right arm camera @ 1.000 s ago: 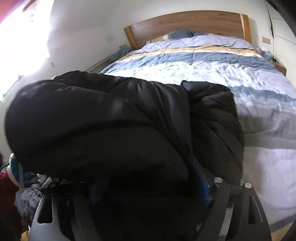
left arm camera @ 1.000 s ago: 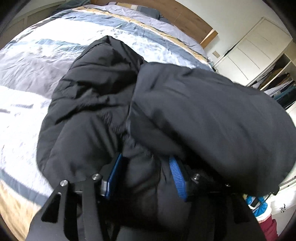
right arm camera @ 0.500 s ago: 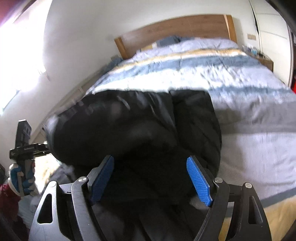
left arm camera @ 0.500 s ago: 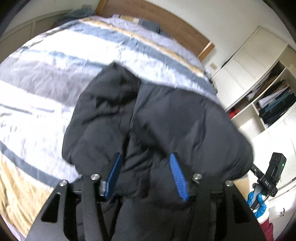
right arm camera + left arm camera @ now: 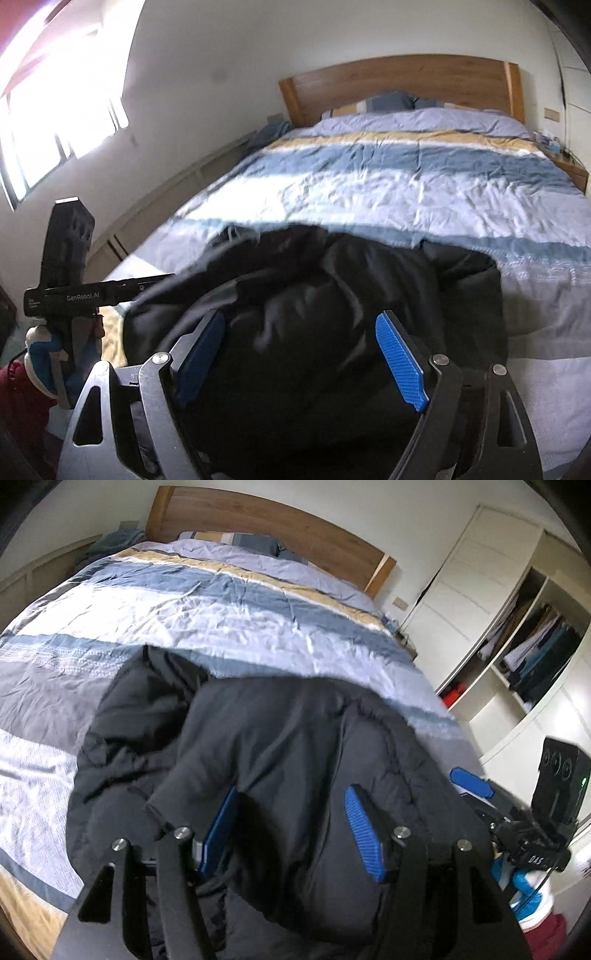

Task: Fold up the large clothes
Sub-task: 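Lay the hem on the jacket and open both tools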

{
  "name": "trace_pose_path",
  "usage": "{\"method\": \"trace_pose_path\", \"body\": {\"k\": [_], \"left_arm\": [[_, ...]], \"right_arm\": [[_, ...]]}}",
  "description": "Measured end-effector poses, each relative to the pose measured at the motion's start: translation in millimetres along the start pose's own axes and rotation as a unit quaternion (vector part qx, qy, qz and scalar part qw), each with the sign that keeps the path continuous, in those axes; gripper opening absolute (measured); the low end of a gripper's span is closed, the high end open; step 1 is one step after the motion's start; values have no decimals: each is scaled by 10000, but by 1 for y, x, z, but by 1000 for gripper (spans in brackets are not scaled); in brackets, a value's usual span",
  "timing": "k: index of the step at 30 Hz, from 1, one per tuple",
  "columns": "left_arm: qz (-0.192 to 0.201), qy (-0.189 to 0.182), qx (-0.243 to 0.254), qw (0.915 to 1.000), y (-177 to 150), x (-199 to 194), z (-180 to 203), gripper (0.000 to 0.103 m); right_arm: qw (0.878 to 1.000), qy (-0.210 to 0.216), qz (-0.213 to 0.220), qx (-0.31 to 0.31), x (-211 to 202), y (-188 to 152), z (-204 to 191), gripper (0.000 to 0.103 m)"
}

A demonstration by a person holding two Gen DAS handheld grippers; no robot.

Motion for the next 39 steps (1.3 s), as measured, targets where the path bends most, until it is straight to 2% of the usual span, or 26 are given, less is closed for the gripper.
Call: {"method": "trace_pose_path", "body": {"k": [4, 8, 13, 19, 24, 27, 29, 32, 39], "left_arm": [[-84, 259, 502, 9984, -44, 19, -3, 58], [-28, 497, 937, 9944, -72, 38, -6, 59], [-18, 494, 837, 9953, -92, 59, -16, 59], [-44, 567, 967, 9937, -98, 66, -17, 60], [-134, 708, 913, 9932, -95, 40, -9, 60], [6, 695, 1019, 9924, -96, 17, -1, 60], [-258, 890, 1251, 9878, -110, 21, -4, 64], [-449, 929, 1066, 9889, -114, 17, -9, 64], [-353, 991, 1201, 9872, -110, -33, -10, 64]], "right_arm": [[9982, -89, -459, -368, 10, -47, 8, 85], [9962, -152, -567, -639, 16, -75, 18, 85], [9961, -141, -508, -705, 25, -97, 31, 85], [9958, -286, -495, -714, 31, -108, 35, 85], [9939, -524, -743, -620, 13, -102, 29, 85], [9941, -551, -705, -609, -4, -94, 20, 85], [9924, -646, -788, -685, -10, -100, 18, 85], [9896, -845, -1011, -584, -14, -111, 22, 85], [9892, -1082, -905, -403, -61, -106, 10, 85]]}}
Point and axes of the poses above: each gripper's, at about its wrist camera, not at the fingertips, and x roughly the way its jaws point, z to its right, y to its top, the point moved 8 cm from there along x, roughly the way its jaws point, and after that the axes turned 13 degrees about z, right-handed, at the moved point
